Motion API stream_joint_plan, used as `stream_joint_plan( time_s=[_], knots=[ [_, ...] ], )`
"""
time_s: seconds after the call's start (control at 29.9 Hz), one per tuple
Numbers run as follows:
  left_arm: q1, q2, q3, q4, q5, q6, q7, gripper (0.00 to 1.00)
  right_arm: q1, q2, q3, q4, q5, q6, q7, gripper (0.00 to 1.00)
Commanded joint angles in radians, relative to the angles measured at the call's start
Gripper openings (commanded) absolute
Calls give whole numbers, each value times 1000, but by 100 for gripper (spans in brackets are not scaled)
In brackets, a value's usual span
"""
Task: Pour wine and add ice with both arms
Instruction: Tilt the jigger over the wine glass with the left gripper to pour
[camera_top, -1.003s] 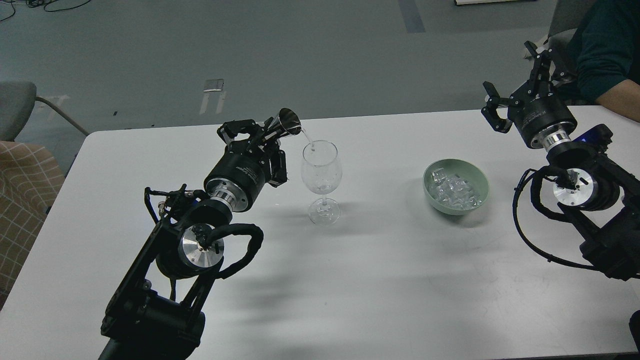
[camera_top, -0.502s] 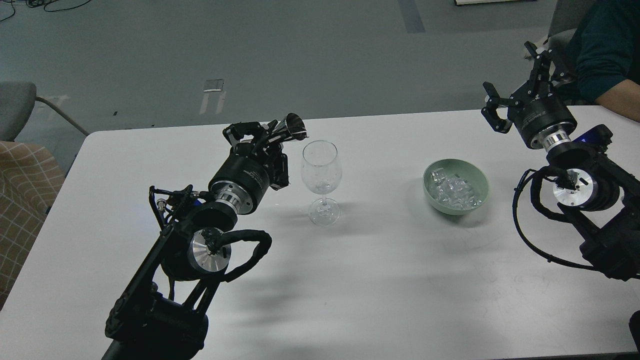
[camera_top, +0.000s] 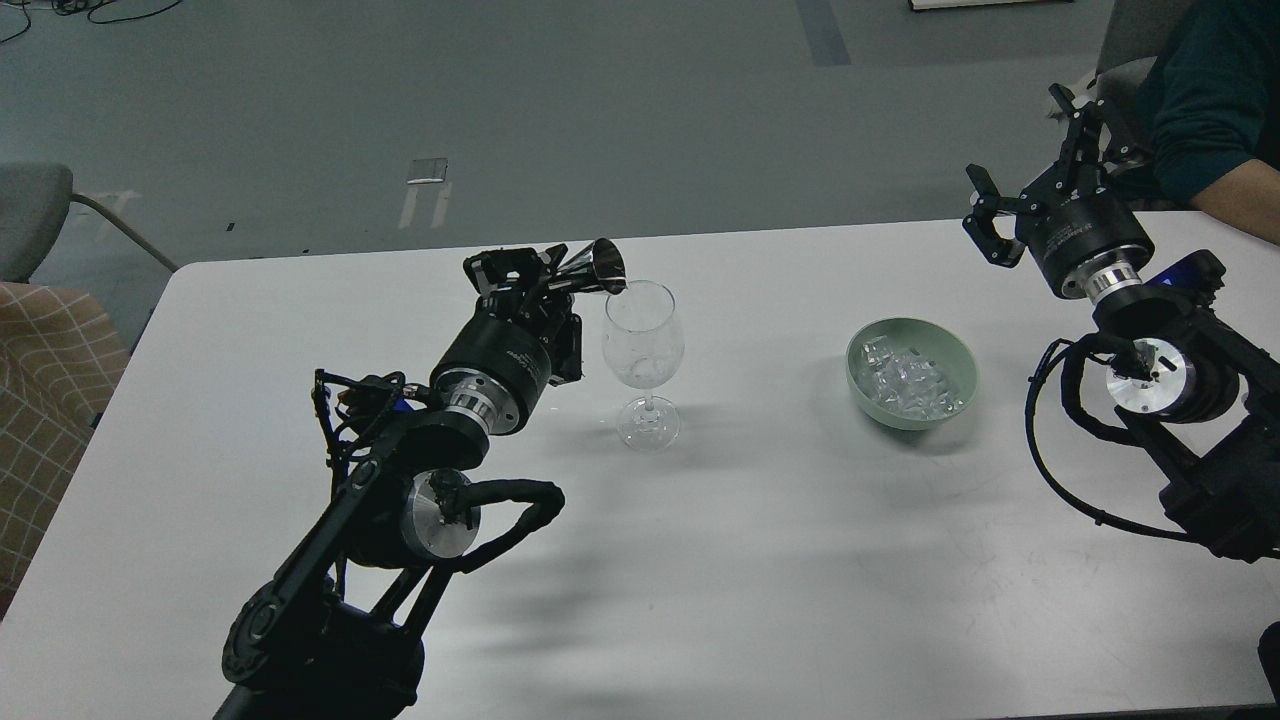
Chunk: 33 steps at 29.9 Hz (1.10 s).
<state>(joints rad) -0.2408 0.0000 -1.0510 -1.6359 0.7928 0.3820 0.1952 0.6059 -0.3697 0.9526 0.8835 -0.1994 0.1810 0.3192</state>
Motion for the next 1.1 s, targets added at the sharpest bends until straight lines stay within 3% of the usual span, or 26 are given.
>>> stream_joint_plan(
  time_s=[0.0,1.07],
  knots=[
    [0,0,2,2,17,0,1,0,0,0,0,0,0,0,0,100],
    [-14,0,63,24,319,34,39,0,-8,2,0,0,0,0,1,100]
  ],
)
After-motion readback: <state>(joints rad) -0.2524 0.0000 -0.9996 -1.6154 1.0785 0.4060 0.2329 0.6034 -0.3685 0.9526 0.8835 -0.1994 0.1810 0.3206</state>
